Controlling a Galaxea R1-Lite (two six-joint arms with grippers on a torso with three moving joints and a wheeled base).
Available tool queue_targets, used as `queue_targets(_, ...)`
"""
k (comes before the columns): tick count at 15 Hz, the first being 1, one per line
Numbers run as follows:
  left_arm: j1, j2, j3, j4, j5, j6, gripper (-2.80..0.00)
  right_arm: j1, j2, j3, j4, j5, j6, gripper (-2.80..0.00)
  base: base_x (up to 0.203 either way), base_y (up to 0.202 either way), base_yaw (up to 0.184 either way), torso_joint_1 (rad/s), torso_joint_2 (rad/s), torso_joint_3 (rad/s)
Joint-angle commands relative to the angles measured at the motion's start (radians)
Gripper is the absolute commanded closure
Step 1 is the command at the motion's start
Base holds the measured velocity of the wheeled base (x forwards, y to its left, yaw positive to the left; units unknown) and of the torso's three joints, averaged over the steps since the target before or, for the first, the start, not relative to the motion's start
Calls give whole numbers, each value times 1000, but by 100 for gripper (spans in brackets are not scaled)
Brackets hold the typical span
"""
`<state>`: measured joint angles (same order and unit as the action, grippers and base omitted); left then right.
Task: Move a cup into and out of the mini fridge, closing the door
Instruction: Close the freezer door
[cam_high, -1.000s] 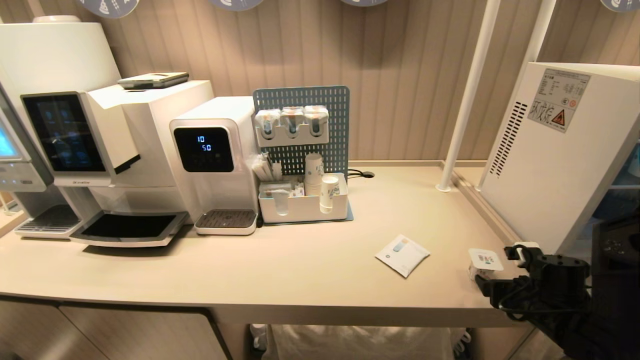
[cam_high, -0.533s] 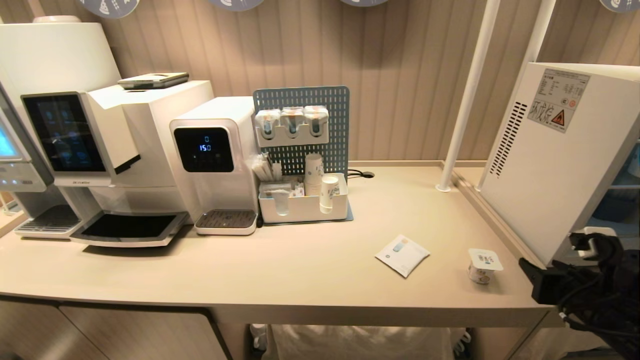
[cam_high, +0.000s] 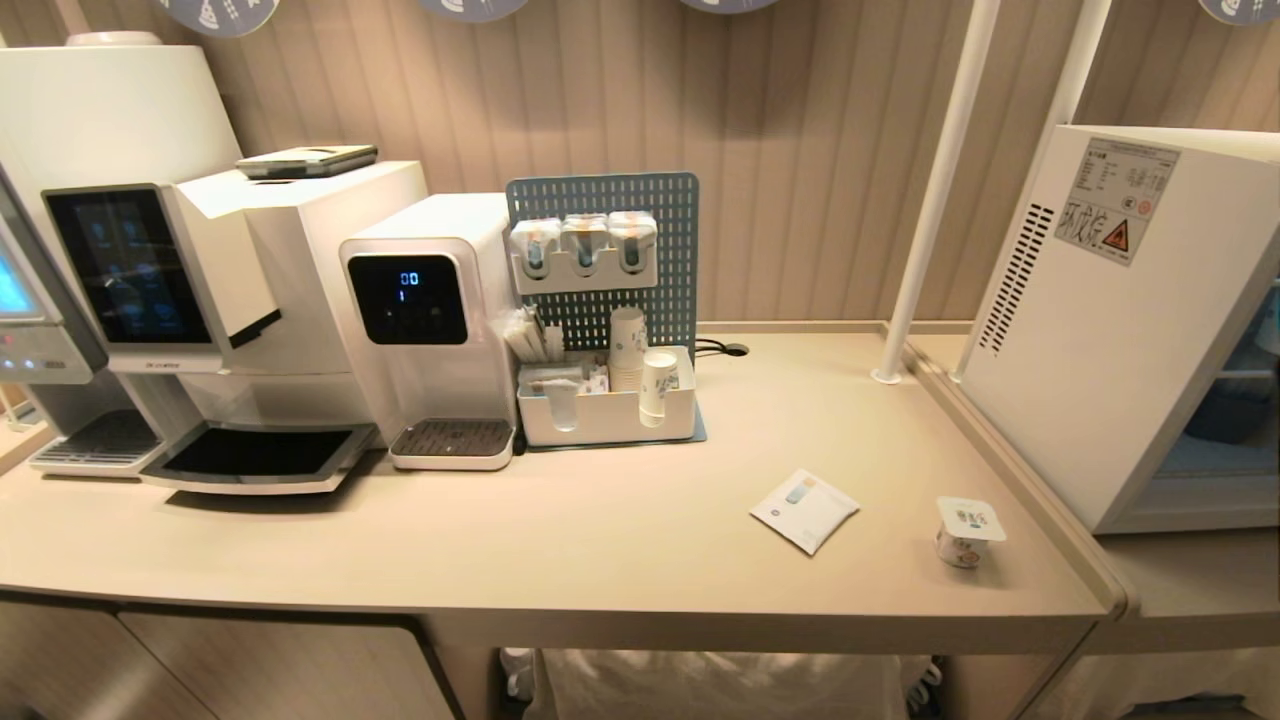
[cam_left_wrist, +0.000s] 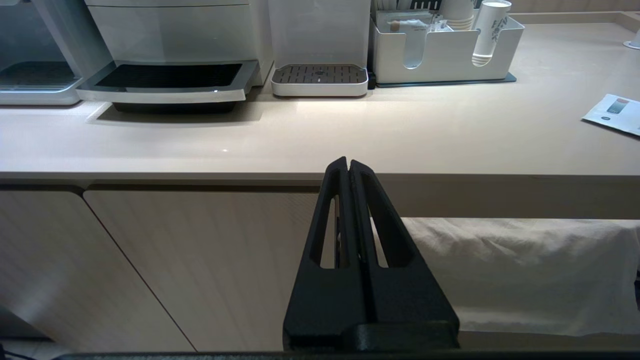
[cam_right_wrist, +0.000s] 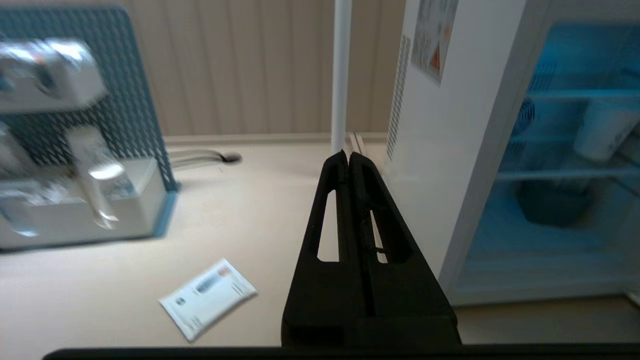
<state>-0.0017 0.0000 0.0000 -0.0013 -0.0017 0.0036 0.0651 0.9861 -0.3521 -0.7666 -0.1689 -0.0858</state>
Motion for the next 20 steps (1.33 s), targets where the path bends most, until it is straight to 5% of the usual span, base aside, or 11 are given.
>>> queue_targets(1,0,0,0,0,0,-1,0,27,-334,-177,536,8,17,0,0,0,0,0,0,0)
queue_targets(3,0,0,0,0,0,-1,0,51,-514,-315,865,28,58,0,0,0,0,0,0,0)
queue_targets(5,0,0,0,0,0,-1,0,40,-660,-360,1052,18,87,0,0,0,0,0,0,0)
queue_targets(6,0,0,0,0,0,-1,0,27,-697,-378,1121,-50,124,0,0,0,0,0,0,0)
queue_targets(8,0,0,0,0,0,-1,0,15,-699,-402,1176,-158,217,0,0,0,0,0,0,0)
queue_targets(11,0,0,0,-2,0,1,0,-79,-693,-408,1176,-134,216,0,0,0,0,0,0,0)
queue_targets(13,0,0,0,-2,0,0,0,-175,-701,-396,1181,34,232,0,0,0,0,0,0,0)
queue_targets(17,0,0,0,-2,0,1,0,-164,-708,-352,1177,340,328,0,0,0,0,0,0,0)
queue_targets(20,0,0,0,-2,0,4,0,-161,-708,-309,1175,398,344,0,0,0,0,0,0,0)
